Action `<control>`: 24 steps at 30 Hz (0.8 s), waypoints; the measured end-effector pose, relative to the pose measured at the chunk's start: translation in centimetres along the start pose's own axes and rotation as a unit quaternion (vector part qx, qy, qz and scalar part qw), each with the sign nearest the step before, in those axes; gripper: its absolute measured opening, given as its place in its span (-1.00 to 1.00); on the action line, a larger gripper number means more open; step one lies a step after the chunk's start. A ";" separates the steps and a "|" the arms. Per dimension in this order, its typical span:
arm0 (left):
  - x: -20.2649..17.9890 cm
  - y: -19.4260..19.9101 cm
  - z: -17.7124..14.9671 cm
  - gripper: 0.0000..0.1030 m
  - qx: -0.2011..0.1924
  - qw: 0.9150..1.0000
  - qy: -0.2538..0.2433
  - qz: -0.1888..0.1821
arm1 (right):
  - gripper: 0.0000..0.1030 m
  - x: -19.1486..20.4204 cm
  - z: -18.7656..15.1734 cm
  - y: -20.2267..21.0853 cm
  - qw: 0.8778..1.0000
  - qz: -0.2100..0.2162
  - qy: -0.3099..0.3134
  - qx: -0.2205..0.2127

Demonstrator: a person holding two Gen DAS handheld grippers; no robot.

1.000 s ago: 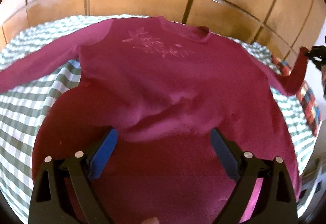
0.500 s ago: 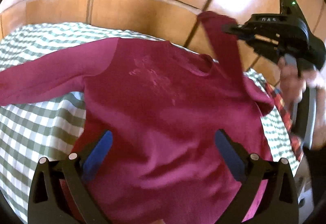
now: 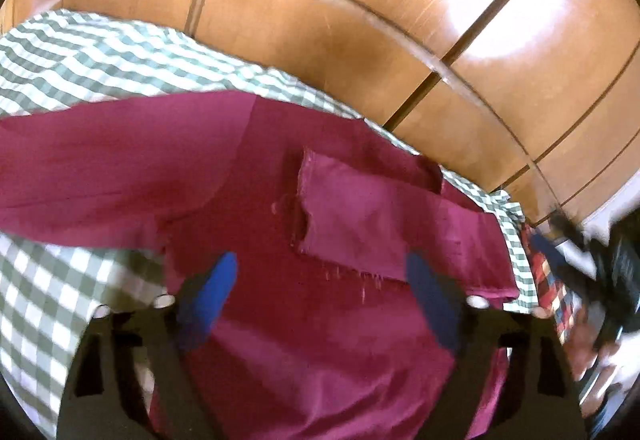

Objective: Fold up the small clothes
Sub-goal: 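Fold the sleeve with the right gripper across the sweater body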

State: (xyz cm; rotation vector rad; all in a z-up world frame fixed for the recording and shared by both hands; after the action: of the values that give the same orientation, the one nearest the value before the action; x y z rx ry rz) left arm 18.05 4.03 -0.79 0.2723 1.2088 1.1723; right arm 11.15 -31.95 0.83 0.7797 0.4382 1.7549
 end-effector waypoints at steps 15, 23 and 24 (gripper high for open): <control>-2.8 -4.8 3.1 -0.91 0.017 0.999 -0.029 0.014 | -0.16 -8.9 -6.4 -0.7 0.983 -0.169 -0.049 0.048; -1.5 -4.6 4.2 -0.89 -0.002 0.996 -0.049 0.077 | -0.16 -7.0 -6.5 -2.1 0.980 -0.178 0.011 0.093; -1.2 -5.1 3.7 -0.88 0.004 0.995 -0.052 0.084 | -0.16 -6.7 -6.5 -1.6 0.979 -0.177 0.020 0.095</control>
State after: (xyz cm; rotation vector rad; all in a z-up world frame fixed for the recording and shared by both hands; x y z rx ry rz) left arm 24.10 2.30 -2.21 0.4438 1.1148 1.2834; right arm 8.86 -37.17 -6.74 0.7492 0.7338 1.4099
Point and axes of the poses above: each gripper's, at about its wrist camera, not at the fingertips, and y roughly against the way its jaws point, x to its left, z to its top, the point moved 1 cm from there along -y, roughly the way its jaws point, and after that the axes turned 13 degrees about y, right-handed, at the moved point
